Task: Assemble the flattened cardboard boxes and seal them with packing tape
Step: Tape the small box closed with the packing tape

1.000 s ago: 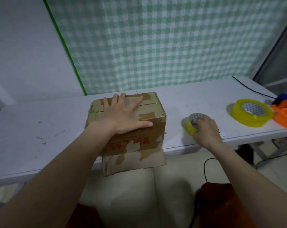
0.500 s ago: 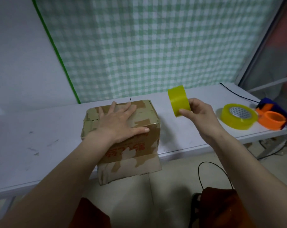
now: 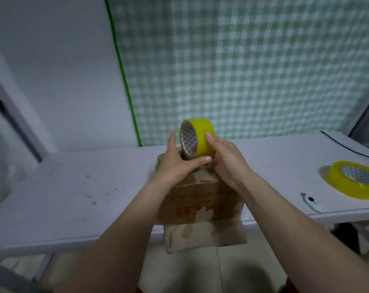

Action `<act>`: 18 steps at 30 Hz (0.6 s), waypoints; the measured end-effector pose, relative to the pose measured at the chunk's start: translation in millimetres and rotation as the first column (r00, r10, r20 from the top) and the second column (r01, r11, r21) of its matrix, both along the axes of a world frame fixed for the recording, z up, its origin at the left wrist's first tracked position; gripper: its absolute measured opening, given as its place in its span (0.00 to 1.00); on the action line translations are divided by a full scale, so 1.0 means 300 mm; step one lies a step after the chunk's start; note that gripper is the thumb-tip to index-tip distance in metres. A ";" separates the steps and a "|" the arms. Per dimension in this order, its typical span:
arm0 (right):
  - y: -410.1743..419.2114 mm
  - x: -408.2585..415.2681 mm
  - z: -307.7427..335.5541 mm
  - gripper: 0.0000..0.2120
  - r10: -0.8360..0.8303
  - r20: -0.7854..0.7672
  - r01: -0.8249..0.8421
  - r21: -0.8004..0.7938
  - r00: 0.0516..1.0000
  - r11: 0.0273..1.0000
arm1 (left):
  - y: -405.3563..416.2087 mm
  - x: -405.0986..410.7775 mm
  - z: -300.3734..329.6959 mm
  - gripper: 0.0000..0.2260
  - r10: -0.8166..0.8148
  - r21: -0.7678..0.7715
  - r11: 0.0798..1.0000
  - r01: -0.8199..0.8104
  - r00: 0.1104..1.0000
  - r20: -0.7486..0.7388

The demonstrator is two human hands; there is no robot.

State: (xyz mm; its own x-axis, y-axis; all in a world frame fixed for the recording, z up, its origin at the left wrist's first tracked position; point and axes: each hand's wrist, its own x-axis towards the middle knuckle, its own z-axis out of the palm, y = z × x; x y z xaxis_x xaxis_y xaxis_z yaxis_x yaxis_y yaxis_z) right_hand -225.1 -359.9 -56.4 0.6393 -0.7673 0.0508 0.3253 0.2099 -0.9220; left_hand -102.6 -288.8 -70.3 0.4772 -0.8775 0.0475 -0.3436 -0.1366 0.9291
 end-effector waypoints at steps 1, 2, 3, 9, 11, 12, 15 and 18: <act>0.004 0.005 -0.008 0.26 0.001 -0.020 -0.001 -0.020 1.000 1.000 | -0.002 0.007 -0.009 0.56 0.002 -0.034 0.999 -0.003 0.999 -0.052; 0.006 0.011 -0.013 0.26 -0.005 -0.033 0.004 -0.038 0.999 0.999 | -0.003 0.013 -0.017 0.56 -0.003 -0.060 0.998 -0.001 0.997 -0.075; 0.005 0.016 -0.017 0.25 -0.011 -0.037 0.009 -0.047 0.999 0.999 | -0.004 0.019 -0.028 0.56 -0.006 -0.080 0.997 0.000 0.997 -0.076; -0.004 0.028 -0.032 0.32 0.009 -0.041 -0.011 -0.044 0.999 0.999 | 0.011 0.013 -0.036 0.50 -0.020 -0.095 0.995 0.032 0.991 0.130; -0.004 0.027 -0.033 0.29 -0.027 -0.094 0.017 -0.104 0.995 0.994 | 0.020 -0.005 -0.021 0.48 -0.007 -0.099 0.995 0.030 0.973 0.229; -0.002 0.026 -0.034 0.29 -0.035 -0.100 0.023 -0.116 0.994 0.993 | 0.024 -0.012 -0.016 0.48 -0.013 -0.099 0.994 0.039 0.969 0.248; -0.004 0.020 -0.044 0.27 -0.037 -0.073 0.029 -0.114 0.997 0.993 | 0.021 -0.011 -0.021 0.48 -0.043 -0.100 0.993 0.064 0.980 0.193; 0.002 0.013 -0.050 0.22 -0.007 -0.023 0.005 -0.085 1.000 0.996 | 0.012 0.002 -0.030 0.46 -0.023 -0.105 0.994 0.026 0.999 0.036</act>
